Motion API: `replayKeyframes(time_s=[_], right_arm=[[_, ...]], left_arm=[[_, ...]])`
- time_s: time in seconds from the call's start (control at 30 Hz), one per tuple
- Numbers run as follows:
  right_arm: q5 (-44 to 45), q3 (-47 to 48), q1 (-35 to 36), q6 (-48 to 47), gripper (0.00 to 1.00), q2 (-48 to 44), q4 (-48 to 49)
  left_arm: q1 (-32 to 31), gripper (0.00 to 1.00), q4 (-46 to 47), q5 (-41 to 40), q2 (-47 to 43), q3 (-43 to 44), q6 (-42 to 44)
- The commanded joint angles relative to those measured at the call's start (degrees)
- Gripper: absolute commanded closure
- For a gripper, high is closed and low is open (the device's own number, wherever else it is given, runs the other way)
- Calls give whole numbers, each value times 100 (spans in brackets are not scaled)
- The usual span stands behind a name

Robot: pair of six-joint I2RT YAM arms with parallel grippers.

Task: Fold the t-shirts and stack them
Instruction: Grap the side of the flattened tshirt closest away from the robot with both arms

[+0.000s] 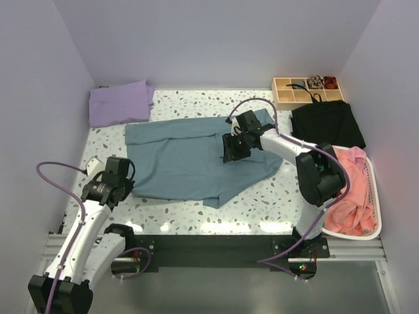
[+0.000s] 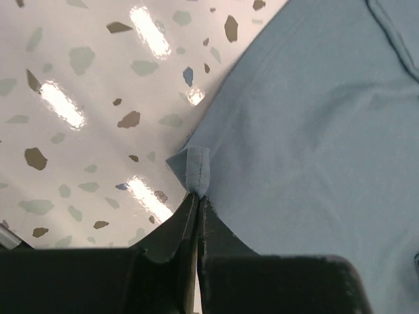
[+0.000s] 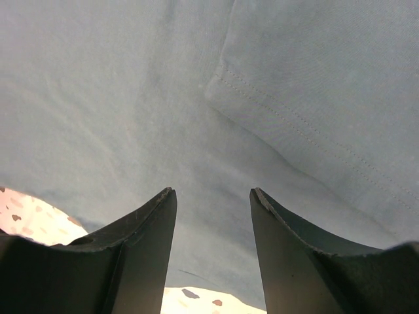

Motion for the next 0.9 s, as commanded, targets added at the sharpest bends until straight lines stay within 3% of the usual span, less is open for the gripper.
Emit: replayKeyframes(time_s=[0.0,0.13,0.23,0.43,0.57,0.67,0.87], right_arm=[[57,-2,29,-76,47,-306,-114],[118,-29,29,-76,47,-385,-219],[408,-108,29,117,48,-542,-456],[278,-1082,38,592,46,-1684,-536],[30,-1732,414,785,46,-2221,-694],[381,-2127,862,1013,45,-2599,-773],[908,-2691,996,1506,45,-2828,-589]], left_arm=[[49,91,-554,-808,2,431,-291],[49,88,-511,-748,28,387,-247],[49,98,-231,-607,46,317,-81],[49,100,209,-334,195,97,139],[40,100,403,-255,301,9,254],[49,100,465,-229,327,-8,307],[49,100,561,-237,266,-17,386]])
